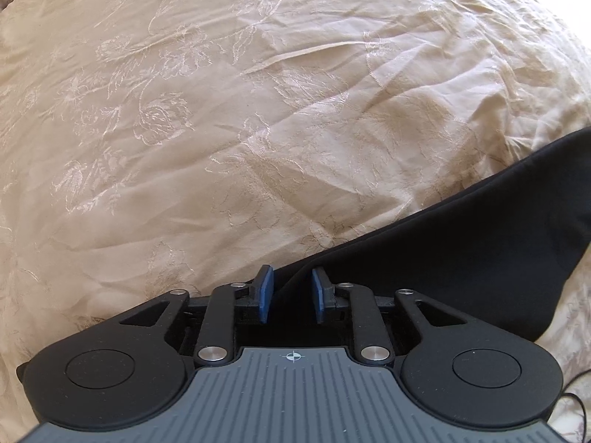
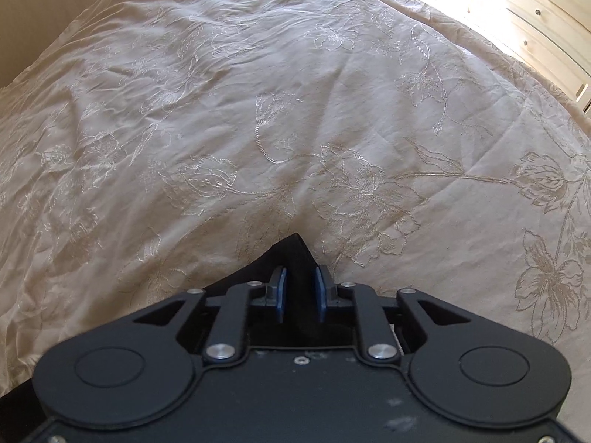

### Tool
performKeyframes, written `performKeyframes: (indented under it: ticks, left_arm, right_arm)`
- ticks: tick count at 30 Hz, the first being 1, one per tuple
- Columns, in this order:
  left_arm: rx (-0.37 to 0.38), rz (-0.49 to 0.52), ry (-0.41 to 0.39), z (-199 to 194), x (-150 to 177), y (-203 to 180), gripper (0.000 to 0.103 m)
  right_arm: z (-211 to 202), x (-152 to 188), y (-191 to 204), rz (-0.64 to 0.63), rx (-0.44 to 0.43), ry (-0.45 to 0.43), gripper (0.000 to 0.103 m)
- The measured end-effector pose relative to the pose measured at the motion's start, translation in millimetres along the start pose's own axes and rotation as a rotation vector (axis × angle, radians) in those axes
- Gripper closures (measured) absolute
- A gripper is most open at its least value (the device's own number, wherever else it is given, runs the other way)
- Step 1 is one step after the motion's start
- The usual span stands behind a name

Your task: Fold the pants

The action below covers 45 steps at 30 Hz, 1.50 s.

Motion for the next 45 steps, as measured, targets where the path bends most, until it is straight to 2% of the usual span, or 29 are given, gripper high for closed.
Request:
performKeyframes:
  ticks: [1, 4, 8, 12, 15, 19, 21, 24, 27, 30, 34, 37, 39, 45]
  left_arm:
    - [-0.011, -0.002, -0.007, -5.9, -1.9, 2.6, 0.077]
    - [-0.057, -0.003, -0.036, -24.4, -8.1, 12.4, 0.077]
    - [-0.114, -0.06, -0.095, -57.0, -6.1, 27.4, 0.076]
    - [-0.135, -0.163, -0.115, -81.3, 21.9, 32.5, 0.075]
    - [-0.145, -0.246, -0.102, -86.6, 59.6, 29.5, 0.075]
    - [-0.114, -0.368, -0.061, -81.6, 120.1, 16.4, 0.075]
    - [-0.099, -0.409, -0.04, -79.8, 149.5, 6.9, 0.075]
    - [-0.095, -0.434, -0.021, -81.0, 185.8, -4.1, 0.075]
    - [-0.087, -0.446, -0.017, -80.8, 204.8, -7.9, 0.075]
    - [-0.089, -0.428, -0.04, -84.4, 208.9, -3.6, 0.075]
    - [-0.066, -0.383, -0.103, -93.4, 197.9, 6.6, 0.075]
    - [-0.029, -0.333, -0.154, -99.0, 182.7, 15.2, 0.075]
    - [-0.017, -0.29, -0.169, -99.2, 173.1, 24.7, 0.075]
    - [-0.006, -0.249, -0.163, -87.7, 166.9, 63.4, 0.075]
  right_arm:
    - [1.8, -0.6, -2.0, 0.001, 0.019, 0.006, 0.078]
    - [-0.4, -1.4, -9.1, 0.028, 0.029, 0.011, 0.077]
    - [-30.7, -10.2, -18.4, 0.079, 0.025, -0.089, 0.077]
    - [-81.0, -7.1, -14.6, 0.089, -0.074, -0.199, 0.077]
    - [-109.1, 8.9, -1.7, 0.07, -0.165, -0.225, 0.076]
    - [-139.3, 55.3, 33.7, -0.001, -0.308, -0.2, 0.075]
    - [-152.1, 90.0, 57.4, -0.058, -0.379, -0.165, 0.075]
    - [-166.6, 148.5, 97.5, -0.187, -0.463, -0.111, 0.075]
    - [-178.7, 203.5, 133.0, -0.29, -0.543, -0.036, 0.074]
    - [-196.2, 256.0, 167.6, -0.395, -0.618, 0.016, 0.074]
    - [-210.2, 305.4, 208.2, -0.51, -0.647, 0.03, 0.074]
    - [-214.4, 325.5, 230.9, -0.519, -0.643, 0.03, 0.074]
    - [-213.2, 331.4, 241.7, -0.507, -0.61, 0.024, 0.074]
    - [-210.6, 349.6, 271.5, -0.45, -0.528, -0.015, 0.073]
Point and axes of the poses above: each gripper's, at about its wrist camera, not at the fingertips, and z roughly the way its jaws point, y to its left, x to its underside, the point moved 9 cm from there along z, roughly the way its jaws point, and after that the axes turned 11 degrees about x, right-handed, at the moved point
